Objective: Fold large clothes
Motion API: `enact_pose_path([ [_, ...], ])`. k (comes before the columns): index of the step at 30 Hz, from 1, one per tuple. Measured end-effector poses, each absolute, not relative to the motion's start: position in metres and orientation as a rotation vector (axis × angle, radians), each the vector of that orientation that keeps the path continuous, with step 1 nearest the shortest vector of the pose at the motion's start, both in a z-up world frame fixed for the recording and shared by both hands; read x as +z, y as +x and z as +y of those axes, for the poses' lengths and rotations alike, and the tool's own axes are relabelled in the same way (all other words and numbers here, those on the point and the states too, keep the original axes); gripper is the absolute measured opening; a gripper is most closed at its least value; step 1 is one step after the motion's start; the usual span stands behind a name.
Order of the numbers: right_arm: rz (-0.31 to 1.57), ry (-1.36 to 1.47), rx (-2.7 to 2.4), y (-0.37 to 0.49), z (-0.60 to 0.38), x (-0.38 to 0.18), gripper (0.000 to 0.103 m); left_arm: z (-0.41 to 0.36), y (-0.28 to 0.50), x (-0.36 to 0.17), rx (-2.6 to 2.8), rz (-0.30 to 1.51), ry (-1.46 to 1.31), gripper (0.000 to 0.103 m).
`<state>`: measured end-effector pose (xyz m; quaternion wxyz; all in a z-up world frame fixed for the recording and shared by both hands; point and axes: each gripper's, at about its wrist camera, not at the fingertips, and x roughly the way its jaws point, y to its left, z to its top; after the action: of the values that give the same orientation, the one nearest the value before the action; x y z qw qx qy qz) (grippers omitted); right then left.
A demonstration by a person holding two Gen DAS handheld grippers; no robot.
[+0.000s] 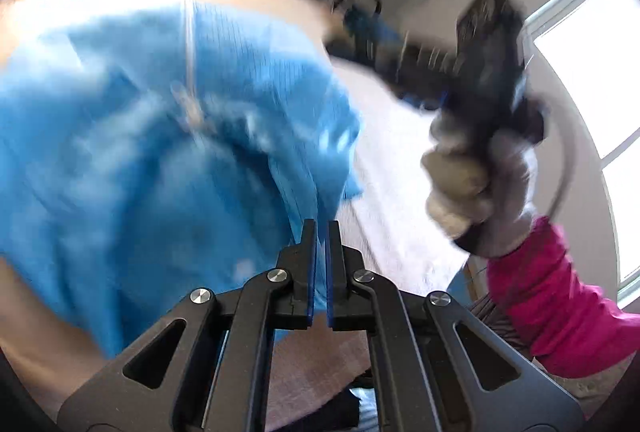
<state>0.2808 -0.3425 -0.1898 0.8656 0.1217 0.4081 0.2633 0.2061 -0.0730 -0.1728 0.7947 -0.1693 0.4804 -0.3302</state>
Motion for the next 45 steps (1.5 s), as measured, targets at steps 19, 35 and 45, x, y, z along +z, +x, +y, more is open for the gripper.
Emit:
enact_pose_path([
  [19,1.005,0.012,0.424,0.287,-0.327,-0.224,0.009,0.067,0.273,-0.210,-0.213,1.036,-0.316,0.001],
  [35,0.874,-0.130,0.545,0.352,-0.239,-0.206,0.015,-0.015,0.382,-0.193,-0.312,0.970,-0.209,0.001],
  [45,0.963,-0.145,0.524,0.377,-0.242,-0.237,0.015,-0.026,0.396,-0.223,-0.290,1.004,-0.139,0.001],
])
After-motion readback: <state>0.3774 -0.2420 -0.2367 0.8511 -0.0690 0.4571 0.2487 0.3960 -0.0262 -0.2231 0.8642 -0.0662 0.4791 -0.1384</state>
